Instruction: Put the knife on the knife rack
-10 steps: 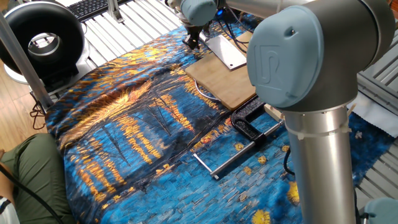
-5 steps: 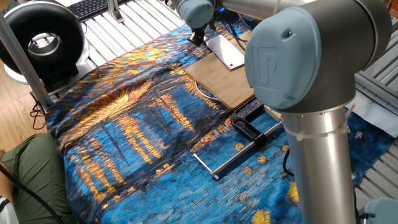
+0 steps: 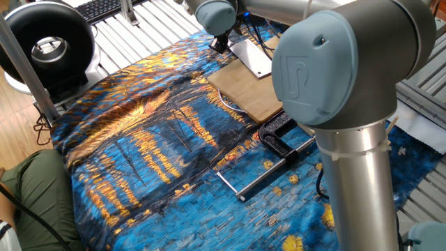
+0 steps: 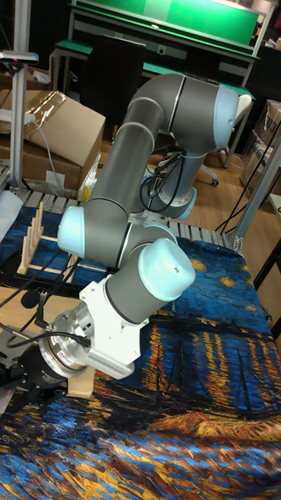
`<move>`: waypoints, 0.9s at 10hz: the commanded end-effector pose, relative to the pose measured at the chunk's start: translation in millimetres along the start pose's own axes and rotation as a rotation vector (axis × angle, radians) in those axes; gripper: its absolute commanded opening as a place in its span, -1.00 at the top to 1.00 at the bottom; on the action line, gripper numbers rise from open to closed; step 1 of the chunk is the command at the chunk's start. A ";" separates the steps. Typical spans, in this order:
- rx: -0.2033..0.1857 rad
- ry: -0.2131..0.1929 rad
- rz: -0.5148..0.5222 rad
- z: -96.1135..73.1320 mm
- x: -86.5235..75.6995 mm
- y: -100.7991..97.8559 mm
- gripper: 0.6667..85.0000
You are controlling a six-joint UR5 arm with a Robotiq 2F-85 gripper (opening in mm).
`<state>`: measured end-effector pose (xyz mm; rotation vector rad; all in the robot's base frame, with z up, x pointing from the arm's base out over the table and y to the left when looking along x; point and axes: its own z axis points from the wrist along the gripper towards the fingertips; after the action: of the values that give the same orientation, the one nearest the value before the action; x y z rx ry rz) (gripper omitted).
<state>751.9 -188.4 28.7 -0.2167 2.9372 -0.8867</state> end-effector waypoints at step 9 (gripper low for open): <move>0.020 0.013 0.044 7.7 -4.0 3.8 -0.40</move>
<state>756.2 -187.1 21.6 -0.1646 2.9309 -0.9135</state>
